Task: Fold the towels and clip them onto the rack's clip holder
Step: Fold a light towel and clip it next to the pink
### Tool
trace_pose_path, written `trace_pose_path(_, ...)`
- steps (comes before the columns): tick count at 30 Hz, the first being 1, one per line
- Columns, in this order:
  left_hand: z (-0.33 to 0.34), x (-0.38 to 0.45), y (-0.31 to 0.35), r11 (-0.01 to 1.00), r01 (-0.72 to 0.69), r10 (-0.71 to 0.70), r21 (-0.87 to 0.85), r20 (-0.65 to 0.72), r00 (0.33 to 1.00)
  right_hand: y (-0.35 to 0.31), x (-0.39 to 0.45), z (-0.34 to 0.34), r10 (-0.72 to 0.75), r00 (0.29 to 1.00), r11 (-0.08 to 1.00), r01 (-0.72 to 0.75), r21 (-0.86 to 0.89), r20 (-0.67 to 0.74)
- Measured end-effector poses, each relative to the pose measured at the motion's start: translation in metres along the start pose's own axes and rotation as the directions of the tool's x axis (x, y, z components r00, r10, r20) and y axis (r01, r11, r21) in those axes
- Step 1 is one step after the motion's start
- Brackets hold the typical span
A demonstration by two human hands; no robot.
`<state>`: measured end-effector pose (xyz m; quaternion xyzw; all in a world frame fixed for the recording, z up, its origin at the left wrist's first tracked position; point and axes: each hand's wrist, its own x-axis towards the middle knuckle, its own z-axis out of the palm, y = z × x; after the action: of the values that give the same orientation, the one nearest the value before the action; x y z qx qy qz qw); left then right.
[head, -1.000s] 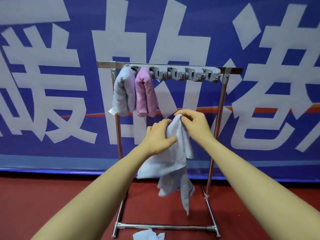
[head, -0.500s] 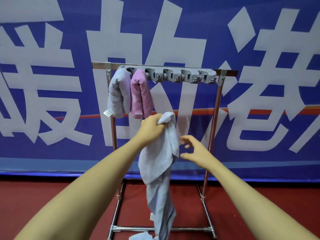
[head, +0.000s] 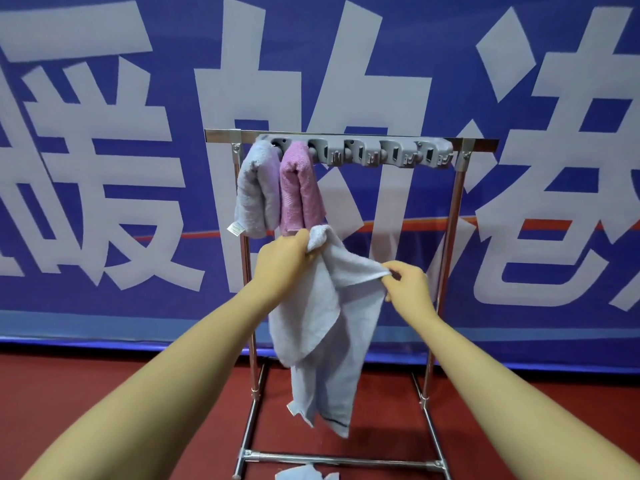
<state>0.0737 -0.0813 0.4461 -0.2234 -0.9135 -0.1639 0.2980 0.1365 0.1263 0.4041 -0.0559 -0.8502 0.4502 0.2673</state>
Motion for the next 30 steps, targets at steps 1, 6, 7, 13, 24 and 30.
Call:
trace_pose_path(1,0.002,-0.002,-0.002,0.999,-0.029,0.03,0.043,-0.014,0.999,-0.003,0.002,-0.001,0.036,0.999,0.998,-0.035,0.05,-0.026)
trace_pose_path(6,0.005,-0.008,-0.005,0.947,-0.296,0.306,0.125,-0.067,0.95,-0.02,0.012,-0.003,0.069,0.994,0.977,-0.05,0.209,-0.087)
trace_pose_path(7,0.004,-0.01,-0.003,0.946,-0.313,0.319,0.087,-0.055,0.946,-0.024,0.014,-0.004,0.067,0.994,0.974,-0.046,0.224,-0.088)
trace_pose_path(13,0.014,-0.02,0.002,0.999,-0.031,0.039,-0.036,0.225,0.973,-0.053,0.021,-0.005,0.042,0.995,0.928,-0.005,0.373,-0.092)
trace_pose_path(24,0.045,-0.02,0.014,0.93,0.103,0.039,-0.353,0.373,0.927,-0.077,0.026,-0.007,-0.074,0.997,0.87,0.08,0.487,-0.031)
trace_pose_path(30,0.047,-0.01,0.024,0.858,0.212,-0.089,-0.469,0.271,0.958,-0.064,0.03,-0.012,-0.19,0.981,0.943,0.192,0.271,-0.032)
